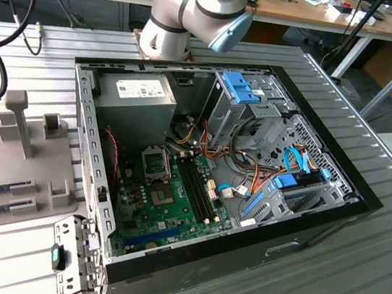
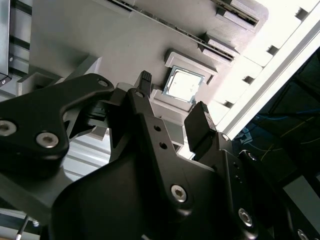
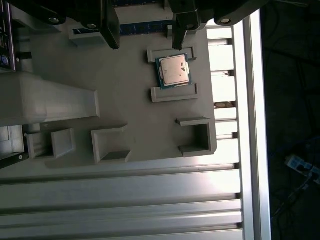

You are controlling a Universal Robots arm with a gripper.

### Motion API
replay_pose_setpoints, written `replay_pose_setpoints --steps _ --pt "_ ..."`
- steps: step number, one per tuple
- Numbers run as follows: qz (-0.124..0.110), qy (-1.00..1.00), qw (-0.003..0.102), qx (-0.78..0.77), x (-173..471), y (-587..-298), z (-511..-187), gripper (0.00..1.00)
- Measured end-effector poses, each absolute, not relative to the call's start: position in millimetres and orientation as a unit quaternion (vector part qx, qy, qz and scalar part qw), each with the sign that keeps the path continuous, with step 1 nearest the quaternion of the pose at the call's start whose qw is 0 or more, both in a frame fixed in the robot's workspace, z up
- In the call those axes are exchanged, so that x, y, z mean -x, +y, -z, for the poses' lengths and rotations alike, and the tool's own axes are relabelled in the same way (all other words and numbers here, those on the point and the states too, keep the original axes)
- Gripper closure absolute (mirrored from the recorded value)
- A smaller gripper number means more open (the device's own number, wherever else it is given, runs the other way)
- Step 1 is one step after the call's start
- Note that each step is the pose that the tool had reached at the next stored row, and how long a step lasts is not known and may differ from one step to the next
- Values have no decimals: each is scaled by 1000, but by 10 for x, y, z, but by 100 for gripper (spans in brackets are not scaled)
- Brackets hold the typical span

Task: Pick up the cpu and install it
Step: 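Pick up the cpu and move it towards the insertion slot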

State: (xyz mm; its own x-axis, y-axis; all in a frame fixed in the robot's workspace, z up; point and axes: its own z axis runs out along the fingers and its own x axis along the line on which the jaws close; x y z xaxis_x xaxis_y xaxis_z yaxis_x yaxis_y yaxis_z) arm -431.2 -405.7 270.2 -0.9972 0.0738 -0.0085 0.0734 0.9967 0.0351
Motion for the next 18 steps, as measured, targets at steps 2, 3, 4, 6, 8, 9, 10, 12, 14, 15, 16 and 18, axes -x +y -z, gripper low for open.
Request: replay_pose_setpoints --steps 2,3,4,6,8,9,10,12,14,15,16,18 --pt "-17 999 5 -37 4315 -4057 -2701 46" --pt "-17 999 5 -37 4317 -4057 -2700 46" --pt "-17 999 5 -37 4318 -4057 -2700 46" --pt "-17 999 5 -37 4320 -4057 -2699 46" --pt "-17 999 5 -37 4323 -4057 -2698 46" --pt "-17 999 5 -37 4334 -4057 -2687 46" --pt "-17 999 5 -37 4346 -4057 -2679 46" --pt "-17 999 5 -37 4349 -4057 -2679 46" --pt "-17 999 5 -37 4353 -4057 -2678 46" --pt "-17 999 5 -37 4369 -4057 -2672 46" --pt "-17 999 5 -37 4387 -4057 -2668 46" --pt "-17 999 5 -37 4389 -4057 -2667 46"
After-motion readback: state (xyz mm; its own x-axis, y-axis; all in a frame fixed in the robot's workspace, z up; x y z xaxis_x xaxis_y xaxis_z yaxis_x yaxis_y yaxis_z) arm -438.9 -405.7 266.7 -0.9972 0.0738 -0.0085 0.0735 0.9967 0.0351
